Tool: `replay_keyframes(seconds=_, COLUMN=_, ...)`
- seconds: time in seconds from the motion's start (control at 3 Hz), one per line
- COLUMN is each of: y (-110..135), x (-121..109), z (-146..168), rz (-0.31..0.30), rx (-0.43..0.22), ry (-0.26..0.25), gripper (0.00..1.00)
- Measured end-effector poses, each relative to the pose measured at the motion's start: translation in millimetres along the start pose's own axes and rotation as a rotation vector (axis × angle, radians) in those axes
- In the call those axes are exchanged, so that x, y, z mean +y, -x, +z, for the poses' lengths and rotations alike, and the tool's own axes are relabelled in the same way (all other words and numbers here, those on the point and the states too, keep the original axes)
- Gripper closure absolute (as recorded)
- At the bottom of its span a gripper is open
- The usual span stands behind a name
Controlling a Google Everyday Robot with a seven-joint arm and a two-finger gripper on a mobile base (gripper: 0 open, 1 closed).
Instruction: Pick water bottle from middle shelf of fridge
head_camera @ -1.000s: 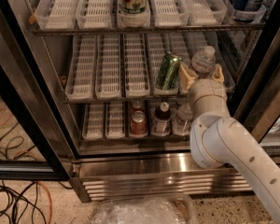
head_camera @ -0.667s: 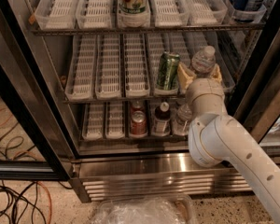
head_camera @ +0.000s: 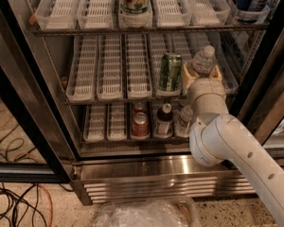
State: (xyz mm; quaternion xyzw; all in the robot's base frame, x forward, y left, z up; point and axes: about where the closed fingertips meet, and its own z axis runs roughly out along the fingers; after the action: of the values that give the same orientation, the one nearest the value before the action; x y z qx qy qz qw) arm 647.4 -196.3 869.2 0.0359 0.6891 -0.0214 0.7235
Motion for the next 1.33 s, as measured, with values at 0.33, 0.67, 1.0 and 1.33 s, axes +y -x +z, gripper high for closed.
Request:
replay_keyframes(seconds=0.33, y=0.0, x=0.0, z=0.0, rz=0.0, rx=0.0, ry=0.0, gripper=0.71)
replay_keyframes(seconds=0.67, y=0.4, x=0.2, z=-1.3, rz=-0.012, rx=-0.005, ry=0.0, gripper=0.94)
replay_keyframes(seconds=1.0, y=0.3, x=0.4, z=-1.3, rz=-0.013, rx=-0.005, ry=0.001, gripper=1.0)
replay_keyframes(seconds=1.33, y=2.2, x=1.1, z=-2.1, rz=-0.016, rx=-0.01, ry=0.004, gripper=1.0)
